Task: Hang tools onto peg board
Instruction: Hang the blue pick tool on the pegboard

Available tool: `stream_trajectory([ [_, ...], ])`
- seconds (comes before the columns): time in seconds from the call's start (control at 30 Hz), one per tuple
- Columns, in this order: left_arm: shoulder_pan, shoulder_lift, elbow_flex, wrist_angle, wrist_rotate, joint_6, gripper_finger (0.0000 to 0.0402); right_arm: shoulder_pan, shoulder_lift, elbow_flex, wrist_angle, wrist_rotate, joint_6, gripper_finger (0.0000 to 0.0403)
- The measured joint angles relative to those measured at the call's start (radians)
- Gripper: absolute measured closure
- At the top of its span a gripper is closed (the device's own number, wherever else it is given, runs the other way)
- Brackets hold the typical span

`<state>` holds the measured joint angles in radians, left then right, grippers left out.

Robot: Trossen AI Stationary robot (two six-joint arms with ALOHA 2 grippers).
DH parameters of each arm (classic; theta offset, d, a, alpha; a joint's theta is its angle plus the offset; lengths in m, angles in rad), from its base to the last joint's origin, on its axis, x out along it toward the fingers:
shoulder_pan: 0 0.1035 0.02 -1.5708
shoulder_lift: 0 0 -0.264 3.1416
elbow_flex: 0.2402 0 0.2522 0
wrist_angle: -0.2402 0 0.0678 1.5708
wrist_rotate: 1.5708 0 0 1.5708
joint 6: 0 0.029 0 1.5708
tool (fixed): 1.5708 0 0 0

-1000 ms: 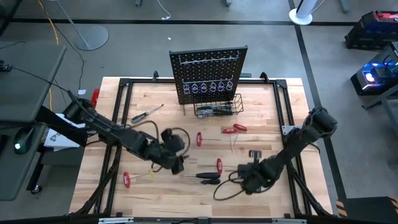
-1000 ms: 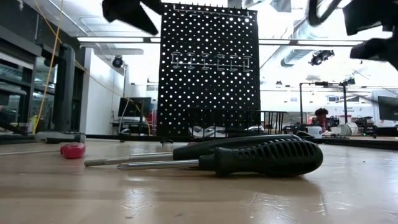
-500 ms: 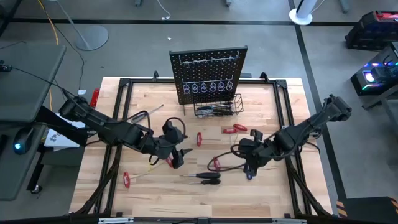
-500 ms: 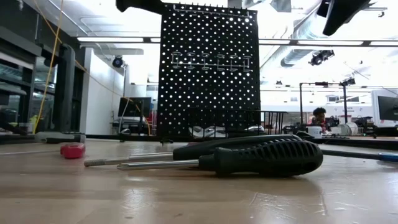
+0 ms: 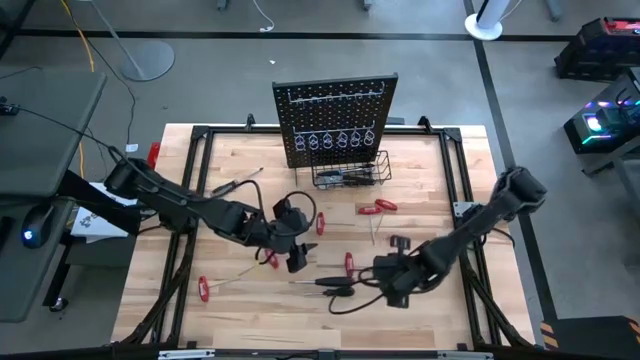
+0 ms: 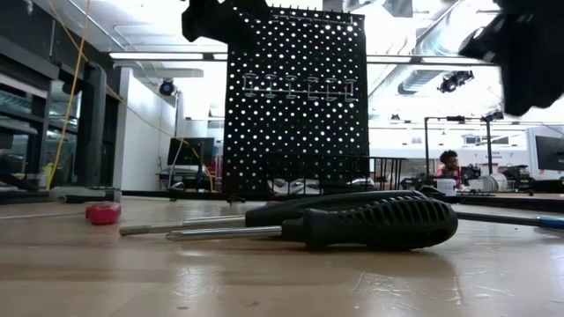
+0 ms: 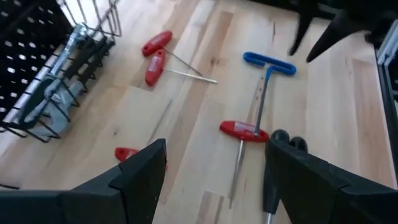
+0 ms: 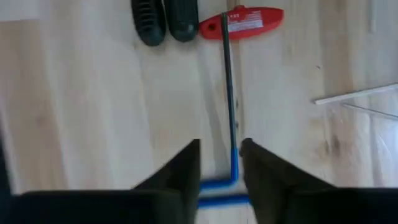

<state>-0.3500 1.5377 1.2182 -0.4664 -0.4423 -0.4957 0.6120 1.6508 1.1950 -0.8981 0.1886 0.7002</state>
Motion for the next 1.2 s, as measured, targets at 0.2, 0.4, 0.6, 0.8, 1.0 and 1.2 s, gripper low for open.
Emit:
stream_trajectory([
  [0.2, -0.001, 0.021, 0.0, 0.0, 0.036, -0.006, 0.0135, -0.02, 0.114, 0.0, 0.079, -0.007, -0.088, 0.0186],
  [0.4, -0.005, 0.021, 0.0, 0.001, 0.03, -0.008, 0.0135, -0.064, 0.177, 0.001, 0.172, 0.034, -0.183, 0.0167],
  [0.6, -0.005, 0.021, 0.0, -0.001, 0.029, -0.009, 0.0135, -0.111, 0.242, 0.002, 0.215, 0.016, -0.235, 0.0168],
  [0.8, -0.009, 0.021, 0.0, 0.002, 0.027, -0.008, 0.0135, -0.135, 0.313, 0.009, 0.181, -0.008, -0.206, 0.0267],
  [1.0, -0.041, -0.069, 0.0, 0.039, -0.013, 0.026, 0.0135, -0.128, 0.276, 0.014, 0.113, -0.037, -0.207, 0.0391],
  [1.2, -0.063, -0.239, 0.0, 0.053, -0.229, 0.098, 0.0135, -0.118, 0.098, 0.127, -0.108, 0.058, -0.182, 0.0398],
])
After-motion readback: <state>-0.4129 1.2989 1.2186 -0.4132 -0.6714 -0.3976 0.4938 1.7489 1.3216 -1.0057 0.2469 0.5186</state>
